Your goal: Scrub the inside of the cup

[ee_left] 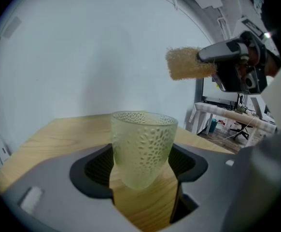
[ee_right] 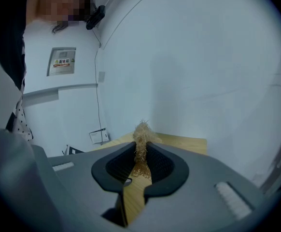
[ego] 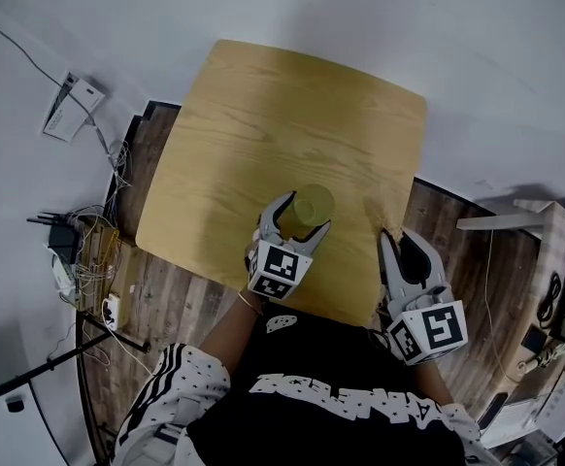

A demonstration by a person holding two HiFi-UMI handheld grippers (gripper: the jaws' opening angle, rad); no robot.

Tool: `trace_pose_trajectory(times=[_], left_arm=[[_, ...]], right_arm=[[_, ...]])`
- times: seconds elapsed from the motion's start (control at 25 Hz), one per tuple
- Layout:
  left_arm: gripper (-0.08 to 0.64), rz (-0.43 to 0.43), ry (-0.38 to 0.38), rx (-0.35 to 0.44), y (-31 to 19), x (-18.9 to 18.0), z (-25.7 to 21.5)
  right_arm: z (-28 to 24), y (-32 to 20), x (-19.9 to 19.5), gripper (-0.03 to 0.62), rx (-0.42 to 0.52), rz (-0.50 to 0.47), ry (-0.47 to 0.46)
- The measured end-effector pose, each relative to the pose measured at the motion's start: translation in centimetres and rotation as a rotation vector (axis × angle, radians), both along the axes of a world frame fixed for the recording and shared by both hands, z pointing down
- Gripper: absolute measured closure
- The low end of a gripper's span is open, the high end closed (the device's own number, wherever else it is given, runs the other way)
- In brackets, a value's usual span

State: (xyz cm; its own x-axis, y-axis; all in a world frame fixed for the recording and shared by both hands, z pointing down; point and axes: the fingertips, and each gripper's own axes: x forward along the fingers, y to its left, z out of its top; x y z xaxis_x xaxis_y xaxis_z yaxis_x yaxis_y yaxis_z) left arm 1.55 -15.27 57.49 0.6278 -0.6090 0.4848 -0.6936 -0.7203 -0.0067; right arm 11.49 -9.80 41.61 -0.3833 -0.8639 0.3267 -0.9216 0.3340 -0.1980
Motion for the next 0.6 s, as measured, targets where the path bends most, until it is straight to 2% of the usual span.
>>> trace_pose_trajectory(times=[0.16,0.36,0.6], left_arm=[[0.204,0.055,-0.049,0.042,1.1,0.4,-1.2],[0.204,0.14,-0.221,0.148,2.2,0.4,-2.9],[0.204,0.169,-0.336,0.234,2.7,0.5,-5.4]], right_arm=[[0.3,0.8,-0.3,0.515,0.007,-0.059,0.031],[0.5,1.7,-2.4,0.518,0.017,-0.226,0.104],[0.9,2.3,-4.9,0.518,0.001,-0.382,0.158]])
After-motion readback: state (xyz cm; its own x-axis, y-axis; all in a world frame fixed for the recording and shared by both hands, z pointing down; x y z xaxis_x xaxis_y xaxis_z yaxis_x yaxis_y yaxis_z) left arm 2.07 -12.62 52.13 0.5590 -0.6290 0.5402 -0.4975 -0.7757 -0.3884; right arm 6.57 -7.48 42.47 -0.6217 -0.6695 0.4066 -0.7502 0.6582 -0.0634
